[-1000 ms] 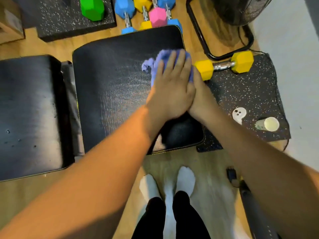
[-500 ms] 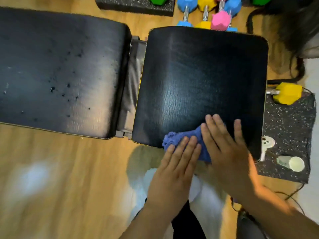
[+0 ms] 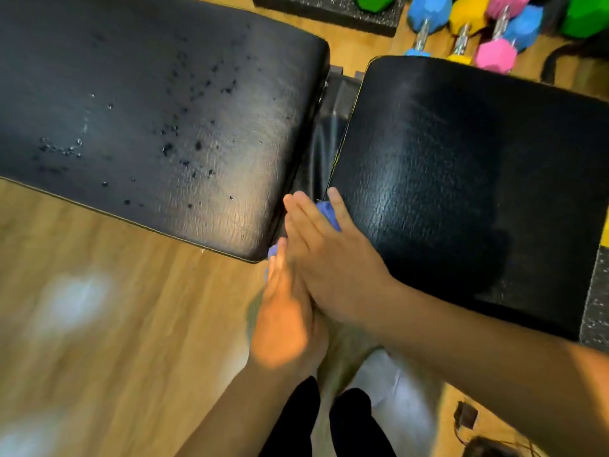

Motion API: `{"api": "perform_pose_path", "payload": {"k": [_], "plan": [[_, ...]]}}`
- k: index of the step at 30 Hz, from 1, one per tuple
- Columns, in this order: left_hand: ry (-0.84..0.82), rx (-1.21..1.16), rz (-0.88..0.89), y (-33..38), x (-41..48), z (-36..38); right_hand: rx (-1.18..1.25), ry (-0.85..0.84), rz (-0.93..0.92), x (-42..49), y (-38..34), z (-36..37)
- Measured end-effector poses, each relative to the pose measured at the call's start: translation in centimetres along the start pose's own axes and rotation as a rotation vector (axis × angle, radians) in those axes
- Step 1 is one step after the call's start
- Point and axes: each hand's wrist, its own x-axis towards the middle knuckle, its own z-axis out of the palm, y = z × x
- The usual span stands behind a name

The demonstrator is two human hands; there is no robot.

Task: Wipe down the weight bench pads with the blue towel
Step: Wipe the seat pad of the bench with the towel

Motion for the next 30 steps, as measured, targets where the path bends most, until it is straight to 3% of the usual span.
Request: {"api": "perform_pose_path", "payload": {"k": [5,7,12,15,18,21,23,25,27,28,30], "plan": [[0.036,-0.091,0.044,3.7,6.6,-1.2,-0.155,-0.080,-0.232,2.6,8.4,-2.6],[0.021,-0.008,-0.014,5.3,12.1,-1.7,-0.246,-0.151,-0.181,5.8,13.2,-3.5],[-0.074,0.111,-0.108,8.9,24.1,-2.6,-0.078,0.035,0.045,11.1,20.4,-5.4],[-0.023,0.122,-0.069,6.9,20.7,-2.2,0.101,0.048,0.034,9.8,16.7,-4.8],[0.041,-0.014,-0.057,3.9,10.6,-1.3,0.390,0.041,0.029,5.5,9.5,-3.3],[0.064,-0.195,-0.131,1.7,1.1,-1.4,0.541,-0.077,-0.263,1.2,2.9,-1.2],[0.090,-0.128,-0.163,1.2,-2.0,-2.1,0.619,-0.175,-0.432,1.2,3.1,-0.8],[0.170,-0.089,-0.115,1.0,-1.1,-2.5,0.574,-0.147,-0.512,3.4,5.2,-1.6],[0.242,-0.043,-0.052,1.7,2.1,-3.0,0.343,0.051,-0.364,7.5,9.0,-2.1],[0.254,0.000,-0.009,2.1,4.0,-3.3,0.214,0.162,-0.190,10.0,11.5,-2.8],[0.248,0.061,0.074,2.9,7.6,-3.9,0.063,0.201,0.166,14.1,16.0,-4.2]]}}
